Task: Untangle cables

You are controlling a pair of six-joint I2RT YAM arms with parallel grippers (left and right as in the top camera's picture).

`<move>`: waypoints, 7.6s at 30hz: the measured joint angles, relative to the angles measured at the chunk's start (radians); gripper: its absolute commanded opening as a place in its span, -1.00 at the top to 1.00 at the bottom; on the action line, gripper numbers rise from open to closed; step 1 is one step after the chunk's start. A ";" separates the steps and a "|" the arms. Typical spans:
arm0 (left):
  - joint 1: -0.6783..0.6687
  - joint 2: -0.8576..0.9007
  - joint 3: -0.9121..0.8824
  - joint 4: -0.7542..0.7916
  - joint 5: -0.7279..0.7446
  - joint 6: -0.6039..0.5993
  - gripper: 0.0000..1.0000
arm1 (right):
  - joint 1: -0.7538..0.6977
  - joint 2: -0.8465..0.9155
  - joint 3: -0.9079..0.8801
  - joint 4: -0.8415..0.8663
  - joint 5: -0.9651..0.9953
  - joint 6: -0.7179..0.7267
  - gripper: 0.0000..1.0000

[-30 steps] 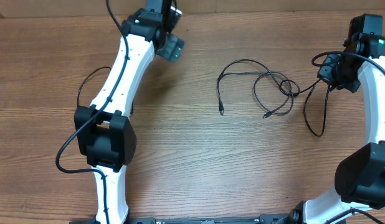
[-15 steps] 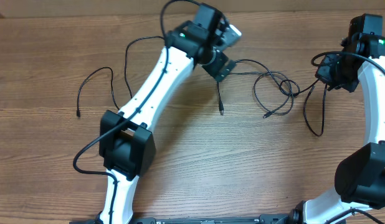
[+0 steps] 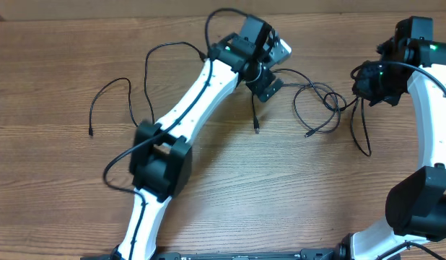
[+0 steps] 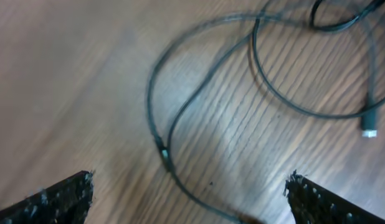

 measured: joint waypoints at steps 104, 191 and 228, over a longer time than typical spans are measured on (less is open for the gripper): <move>-0.020 0.162 0.016 0.367 -0.323 0.085 0.91 | 0.079 0.000 0.000 -0.118 -0.531 -0.314 0.92; 0.598 -0.076 0.027 -0.175 -0.546 -0.170 0.91 | -0.236 0.000 0.000 0.074 0.375 0.220 0.92; 0.198 -0.076 0.027 -0.108 -0.435 -0.209 -0.99 | -0.183 0.000 0.000 0.084 0.244 0.164 0.92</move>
